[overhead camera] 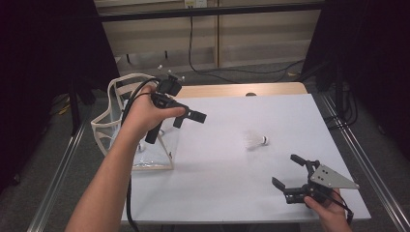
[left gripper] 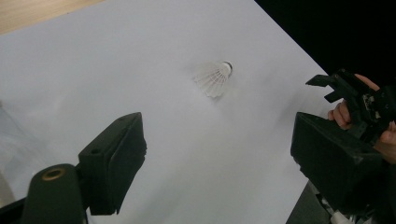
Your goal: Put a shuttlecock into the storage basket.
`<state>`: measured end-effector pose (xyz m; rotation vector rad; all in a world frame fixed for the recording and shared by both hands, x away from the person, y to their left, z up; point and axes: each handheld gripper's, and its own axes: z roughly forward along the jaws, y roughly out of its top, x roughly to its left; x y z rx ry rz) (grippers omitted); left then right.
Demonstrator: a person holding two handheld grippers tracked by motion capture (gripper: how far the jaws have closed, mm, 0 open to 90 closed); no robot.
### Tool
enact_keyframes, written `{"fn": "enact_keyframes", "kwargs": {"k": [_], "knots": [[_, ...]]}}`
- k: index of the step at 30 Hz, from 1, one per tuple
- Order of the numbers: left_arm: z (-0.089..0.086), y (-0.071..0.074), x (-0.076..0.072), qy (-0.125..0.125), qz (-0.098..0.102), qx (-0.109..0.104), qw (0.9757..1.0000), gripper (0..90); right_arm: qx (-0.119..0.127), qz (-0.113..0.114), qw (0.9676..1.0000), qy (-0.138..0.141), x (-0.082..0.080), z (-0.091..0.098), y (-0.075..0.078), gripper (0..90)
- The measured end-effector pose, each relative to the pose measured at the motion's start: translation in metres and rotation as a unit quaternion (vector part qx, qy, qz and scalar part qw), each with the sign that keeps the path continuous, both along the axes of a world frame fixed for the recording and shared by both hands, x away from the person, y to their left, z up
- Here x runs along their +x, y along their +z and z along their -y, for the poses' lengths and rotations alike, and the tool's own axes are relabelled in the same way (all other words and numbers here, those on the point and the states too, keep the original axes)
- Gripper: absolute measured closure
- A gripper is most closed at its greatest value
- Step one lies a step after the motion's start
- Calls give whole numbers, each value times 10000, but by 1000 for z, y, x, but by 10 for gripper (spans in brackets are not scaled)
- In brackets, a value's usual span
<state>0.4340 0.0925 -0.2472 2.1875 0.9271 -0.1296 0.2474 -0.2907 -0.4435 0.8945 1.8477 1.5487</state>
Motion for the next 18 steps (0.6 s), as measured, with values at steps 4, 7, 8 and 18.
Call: {"fn": "enact_keyframes", "kwargs": {"k": [4, 7, 8, 18], "knots": [[3, -4, -1, -96, -9, -9, 10000, 168, -3, 3, 10000, -2, 0, 0, 0, 10], [4, -7, -2, -124, -18, -22, 9999, 168, 1, 2, 10000, -3, 0, 0, 0, 9], [5, -8, -2, -125, -24, -26, 9999, 167, 1, 1, 10000, -3, 0, 0, 0, 9], [10, -20, -7, -199, -11, 19, 9998, 151, 3, 6, 10000, 1, 0, 0, 0, 9]]}}
